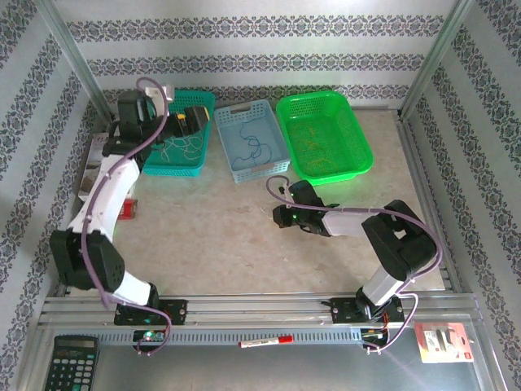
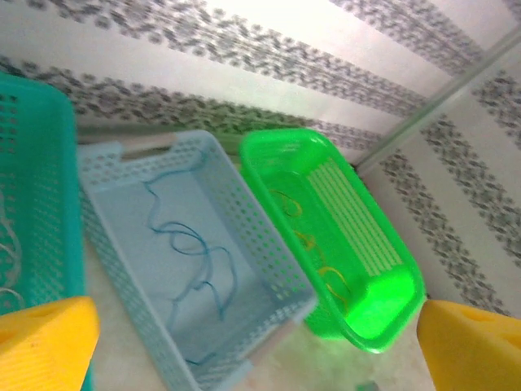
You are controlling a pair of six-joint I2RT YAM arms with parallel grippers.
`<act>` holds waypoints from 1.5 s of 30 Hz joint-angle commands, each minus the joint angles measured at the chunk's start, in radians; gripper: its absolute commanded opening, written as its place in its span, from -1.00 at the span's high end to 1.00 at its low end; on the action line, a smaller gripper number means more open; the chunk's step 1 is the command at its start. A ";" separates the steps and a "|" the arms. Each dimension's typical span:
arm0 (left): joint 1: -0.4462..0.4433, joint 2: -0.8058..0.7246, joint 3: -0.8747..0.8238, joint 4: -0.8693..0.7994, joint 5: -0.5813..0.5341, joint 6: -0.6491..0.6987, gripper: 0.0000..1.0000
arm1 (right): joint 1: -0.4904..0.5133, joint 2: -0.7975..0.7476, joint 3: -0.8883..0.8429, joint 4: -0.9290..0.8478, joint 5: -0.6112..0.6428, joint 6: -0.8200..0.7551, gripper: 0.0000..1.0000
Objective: Untangle the cables
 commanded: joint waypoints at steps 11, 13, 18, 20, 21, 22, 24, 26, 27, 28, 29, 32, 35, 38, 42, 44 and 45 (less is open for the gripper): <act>-0.214 -0.263 -0.450 0.215 0.031 -0.068 -1.00 | -0.034 -0.288 0.008 0.011 -0.187 0.136 1.00; -0.254 -0.278 -0.500 0.281 0.042 -0.087 -0.95 | -0.041 -0.315 0.026 0.007 -0.210 0.170 1.00; -0.337 -0.310 -0.554 0.360 -0.001 -0.087 -0.77 | -0.050 -0.341 0.069 0.008 -0.257 0.238 1.00; -0.376 -0.317 -0.559 0.361 -0.031 -0.055 -0.72 | -0.050 -0.343 0.082 0.009 -0.274 0.259 1.00; -0.391 -0.319 -0.557 0.347 -0.047 -0.032 -0.71 | -0.050 -0.344 0.088 0.011 -0.282 0.267 1.00; -0.407 -0.321 -0.552 0.329 -0.071 -0.002 -0.69 | -0.050 -0.345 0.093 0.013 -0.291 0.276 1.00; -0.437 -0.322 -0.540 0.289 -0.118 0.054 -0.67 | -0.050 -0.345 0.098 0.018 -0.303 0.288 1.00; -0.460 -0.320 -0.526 0.254 -0.152 0.108 -0.65 | -0.050 -0.349 0.102 0.020 -0.314 0.296 1.00; -0.469 -0.317 -0.521 0.240 -0.163 0.128 -0.64 | -0.050 -0.351 0.102 0.020 -0.318 0.300 1.00; -0.476 -0.312 -0.515 0.227 -0.175 0.148 -0.63 | -0.050 -0.354 0.104 0.020 -0.324 0.303 1.00; -0.483 -0.309 -0.510 0.218 -0.180 0.163 -0.61 | -0.050 -0.356 0.105 0.020 -0.330 0.307 1.00; -0.496 -0.298 -0.500 0.217 -0.171 0.184 -0.58 | -0.049 -0.364 0.106 0.020 -0.340 0.313 1.00; -0.505 -0.287 -0.497 0.228 -0.164 0.188 -0.57 | -0.049 -0.371 0.108 0.020 -0.341 0.317 1.00; -0.510 -0.269 -0.490 0.239 -0.149 0.188 -0.55 | -0.047 -0.375 0.108 0.020 -0.345 0.319 1.00; -0.516 -0.249 -0.482 0.246 -0.147 0.189 -0.51 | -0.043 -0.380 0.110 0.019 -0.347 0.321 1.00; -0.517 -0.240 -0.479 0.251 -0.149 0.191 -0.48 | -0.041 -0.385 0.110 0.018 -0.349 0.322 1.00; -0.517 -0.237 -0.476 0.251 -0.147 0.190 -0.46 | -0.039 -0.387 0.109 0.020 -0.350 0.323 1.00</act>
